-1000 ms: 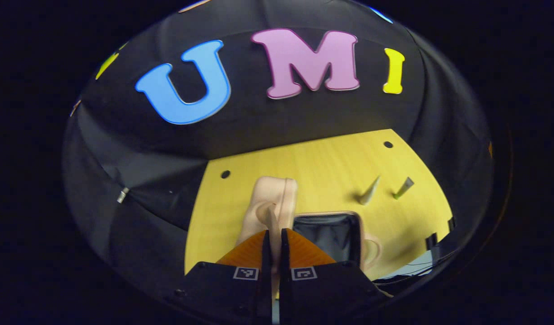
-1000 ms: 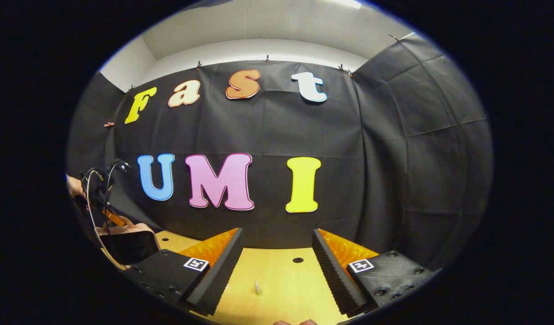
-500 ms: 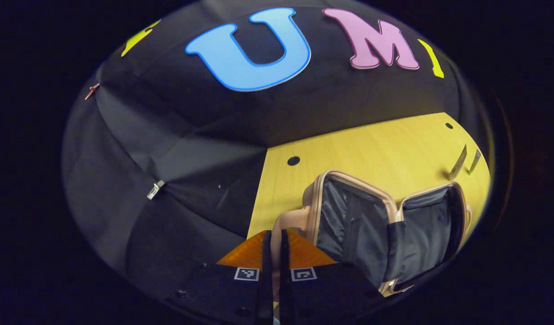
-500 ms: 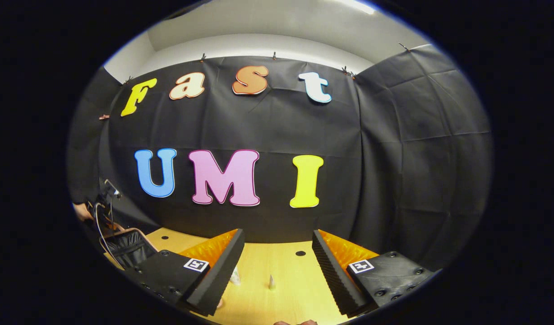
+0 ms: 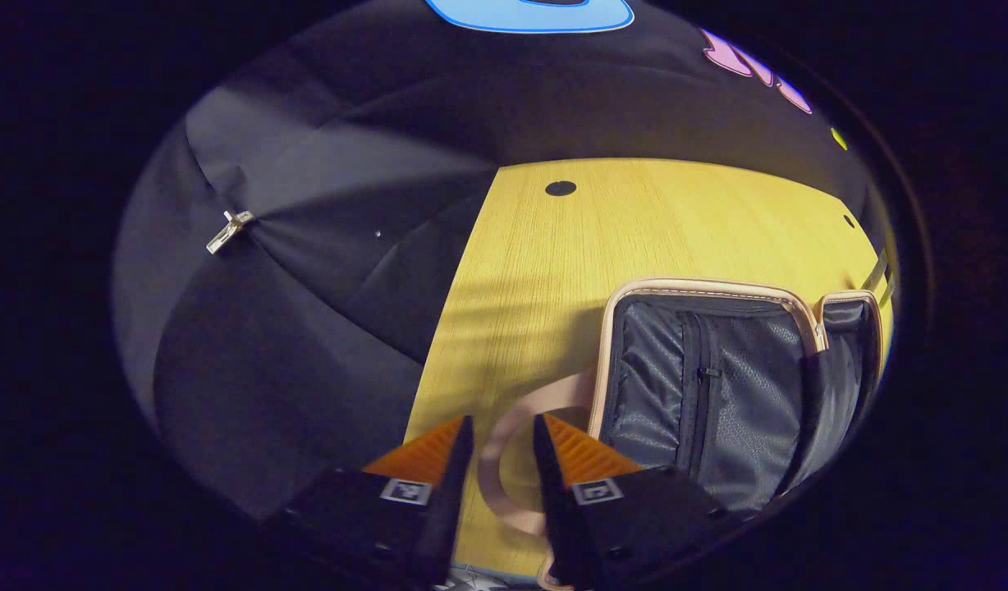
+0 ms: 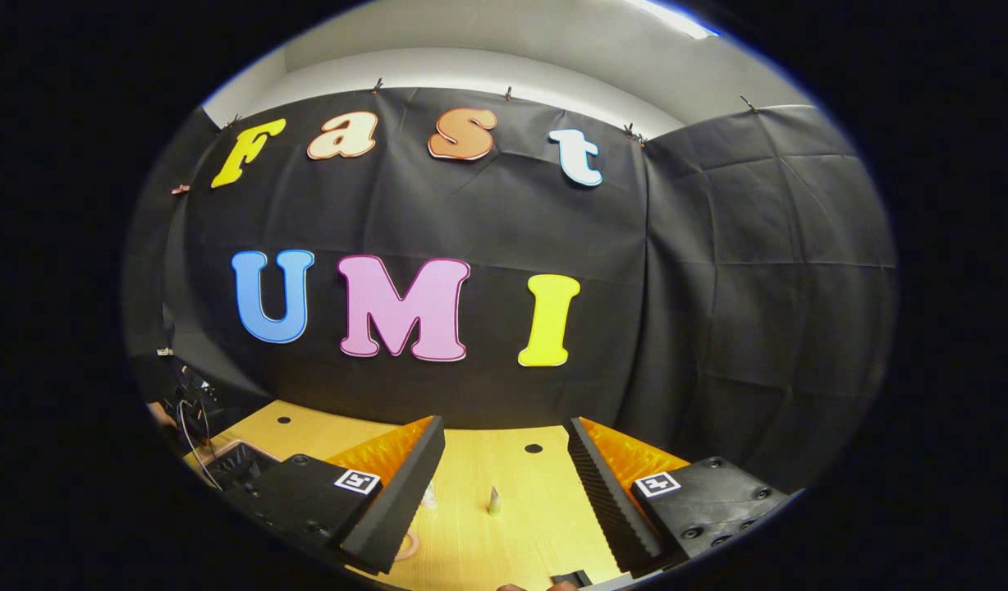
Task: First open the suitcase, pack the skin care products into it, and then close the suitcase.
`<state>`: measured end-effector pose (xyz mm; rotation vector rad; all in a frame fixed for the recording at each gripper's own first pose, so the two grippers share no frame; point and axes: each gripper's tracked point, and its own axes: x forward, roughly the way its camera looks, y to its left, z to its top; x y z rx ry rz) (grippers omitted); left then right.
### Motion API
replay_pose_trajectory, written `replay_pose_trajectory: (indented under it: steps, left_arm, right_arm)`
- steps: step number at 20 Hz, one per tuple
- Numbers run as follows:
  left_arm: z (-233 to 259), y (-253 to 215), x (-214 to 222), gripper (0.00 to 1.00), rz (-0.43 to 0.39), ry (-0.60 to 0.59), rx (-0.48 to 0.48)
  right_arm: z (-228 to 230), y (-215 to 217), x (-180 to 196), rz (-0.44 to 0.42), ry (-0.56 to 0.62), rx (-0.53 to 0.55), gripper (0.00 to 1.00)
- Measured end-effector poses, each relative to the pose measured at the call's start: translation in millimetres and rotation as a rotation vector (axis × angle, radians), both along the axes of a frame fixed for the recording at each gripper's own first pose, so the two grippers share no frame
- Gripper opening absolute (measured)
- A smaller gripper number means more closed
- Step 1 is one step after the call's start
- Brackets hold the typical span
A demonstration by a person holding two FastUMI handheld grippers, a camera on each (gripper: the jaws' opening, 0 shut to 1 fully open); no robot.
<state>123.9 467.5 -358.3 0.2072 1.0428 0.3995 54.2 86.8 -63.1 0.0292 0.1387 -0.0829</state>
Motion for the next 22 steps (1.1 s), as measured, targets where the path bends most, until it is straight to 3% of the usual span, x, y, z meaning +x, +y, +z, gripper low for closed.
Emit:
replay_pose_trajectory:
  steps: [2, 5, 8, 12, 16, 18, 22]
  left_arm:
    - [22.1, -5.4, 9.9, 1.00, -0.035, -0.106, 0.001]
    - [91.3, -46.4, 32.0, 0.98, -0.166, -0.343, -0.002]
    - [166.4, -127.4, 43.2, 0.98, -0.318, -0.576, -0.037]
    - [228.5, -266.0, 35.4, 0.98, -0.510, -0.752, -0.226]
    - [231.5, -399.9, 17.2, 0.99, -0.702, -0.723, -0.378]
    - [212.6, -456.8, 11.1, 0.99, -0.749, -0.660, -0.463]
    - [169.3, -514.5, 32.3, 0.99, -0.800, -0.524, -0.491]
  right_arm:
    - [-8.9, 6.5, 1.6, 0.005, 0.011, -0.019, 0.94]
    - [-16.3, 15.7, 11.0, 0.031, 0.006, -0.056, 0.96]
    - [-19.4, 27.2, 24.3, 0.059, -0.004, -0.050, 0.96]
    - [-20.5, 41.1, 36.8, 0.082, -0.028, -0.029, 0.96]
    - [-28.0, 48.8, 34.2, 0.092, -0.031, 0.000, 0.96]
    - [-33.9, 43.7, 31.1, 0.097, -0.025, -0.005, 0.96]
    - [-50.6, 23.1, 32.7, 0.099, -0.003, 0.026, 0.96]
